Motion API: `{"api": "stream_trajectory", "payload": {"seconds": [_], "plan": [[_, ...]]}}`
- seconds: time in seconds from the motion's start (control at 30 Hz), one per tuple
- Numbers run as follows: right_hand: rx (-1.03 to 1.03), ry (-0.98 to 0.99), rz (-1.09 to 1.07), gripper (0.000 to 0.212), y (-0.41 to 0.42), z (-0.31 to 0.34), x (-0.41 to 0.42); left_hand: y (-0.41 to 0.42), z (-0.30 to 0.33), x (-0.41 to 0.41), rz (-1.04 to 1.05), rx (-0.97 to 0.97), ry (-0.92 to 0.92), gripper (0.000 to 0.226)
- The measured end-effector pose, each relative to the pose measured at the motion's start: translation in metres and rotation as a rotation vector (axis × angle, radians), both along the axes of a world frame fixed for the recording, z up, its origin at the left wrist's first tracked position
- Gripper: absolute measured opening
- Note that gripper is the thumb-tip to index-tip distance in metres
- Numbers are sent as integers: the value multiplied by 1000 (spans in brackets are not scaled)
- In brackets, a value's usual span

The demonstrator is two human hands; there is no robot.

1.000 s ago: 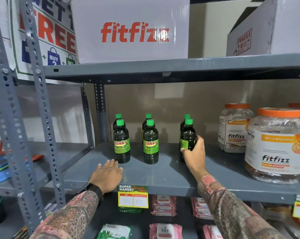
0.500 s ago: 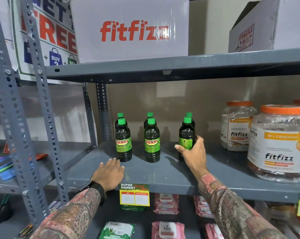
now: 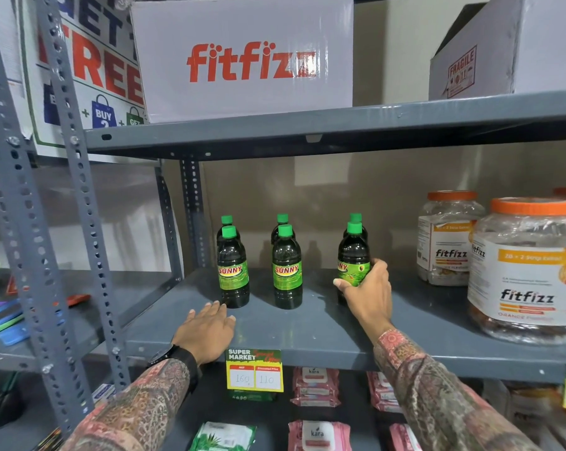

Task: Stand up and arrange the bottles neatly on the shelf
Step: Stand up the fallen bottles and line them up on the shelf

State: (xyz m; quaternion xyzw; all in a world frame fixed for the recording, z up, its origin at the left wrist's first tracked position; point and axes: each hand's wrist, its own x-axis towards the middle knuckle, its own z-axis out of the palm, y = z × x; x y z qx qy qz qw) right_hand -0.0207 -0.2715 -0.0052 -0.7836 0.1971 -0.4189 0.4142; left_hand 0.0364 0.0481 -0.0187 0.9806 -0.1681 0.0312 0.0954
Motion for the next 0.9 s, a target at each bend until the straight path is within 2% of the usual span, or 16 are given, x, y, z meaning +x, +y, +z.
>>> {"api": "stream_trajectory", "payload": {"seconds": [0.1,0.27,0.47,0.63,0.77,0.9], "plan": [[11,-3,41,71,-1,-1,1,0,1,0,-1,5,7,64],[-31,53,-26,88,0,0,-1,0,1,-2,0,10,7,64],[-3,23,42,72,0,-1,-1,0,0,1,-4,7,9,64],[-50,22,-25,80,2,1,-2,1,-1,1,-4,10,4,64],[-34,45,39,63,1,0,-1,1,0,2,-8,15,7,64],[-20,41,78,59,3,2,-4,1,-2,4,-10,11,7,65]]}}
